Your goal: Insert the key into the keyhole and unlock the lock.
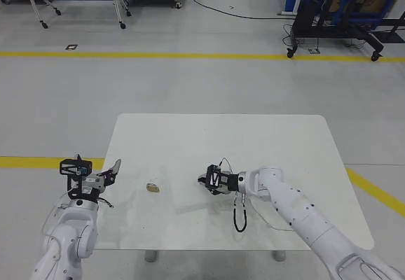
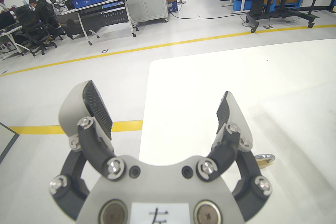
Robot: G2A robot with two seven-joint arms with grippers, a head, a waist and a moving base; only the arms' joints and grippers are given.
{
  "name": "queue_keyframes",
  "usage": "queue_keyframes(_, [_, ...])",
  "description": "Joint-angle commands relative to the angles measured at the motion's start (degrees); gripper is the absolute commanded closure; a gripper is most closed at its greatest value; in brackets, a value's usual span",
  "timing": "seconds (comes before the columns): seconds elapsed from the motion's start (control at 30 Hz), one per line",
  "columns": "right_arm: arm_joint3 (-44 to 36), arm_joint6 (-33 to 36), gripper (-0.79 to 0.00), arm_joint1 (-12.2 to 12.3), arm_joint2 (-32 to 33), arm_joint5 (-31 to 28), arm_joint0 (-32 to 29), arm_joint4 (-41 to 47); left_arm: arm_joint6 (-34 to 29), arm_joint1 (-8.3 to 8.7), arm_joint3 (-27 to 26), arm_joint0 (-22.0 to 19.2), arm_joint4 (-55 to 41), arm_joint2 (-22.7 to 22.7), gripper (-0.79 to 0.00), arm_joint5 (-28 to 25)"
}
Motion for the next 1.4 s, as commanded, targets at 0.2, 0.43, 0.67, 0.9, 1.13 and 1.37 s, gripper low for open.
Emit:
queue_keyframes(0.2, [-7.3, 1.4, 0.000, 2.6, 6.0, 3.6, -6.1, -4.0, 0.0, 0.00, 0.0, 0.0, 0.0, 0.0, -0.785, 0.0])
queue_keyframes(0.43, [-7.3, 1.4, 0.000, 2.6, 6.0, 3.6, -6.1, -4.0, 0.4, 0.03, -0.5, 0.0, 1.0, -0.5, -0.785, 0.4])
queue_keyframes(0.67, [-7.3, 1.4, 0.000, 2.6, 6.0, 3.6, -6.1, -4.0, -5.6, 0.41, -8.0, -4.5, 13.8, 8.1, -0.785, -12.7])
queue_keyframes(0.9, [-7.3, 1.4, 0.000, 2.6, 6.0, 3.6, -6.1, -4.0, -20.0, -0.96, 0.9, -21.4, 20.4, 22.4, -0.785, -22.5])
queue_keyframes(1.13, [-7.3, 1.4, 0.000, 2.6, 6.0, 3.6, -6.1, -4.0, -23.5, -3.22, 12.0, -30.7, 18.2, 31.1, -0.785, -21.9])
queue_keyframes(1.37, [-7.3, 1.4, 0.000, 2.6, 6.0, 3.6, -6.1, -4.0, -24.8, -4.54, 17.2, -34.4, 19.7, 37.0, -0.785, -24.4])
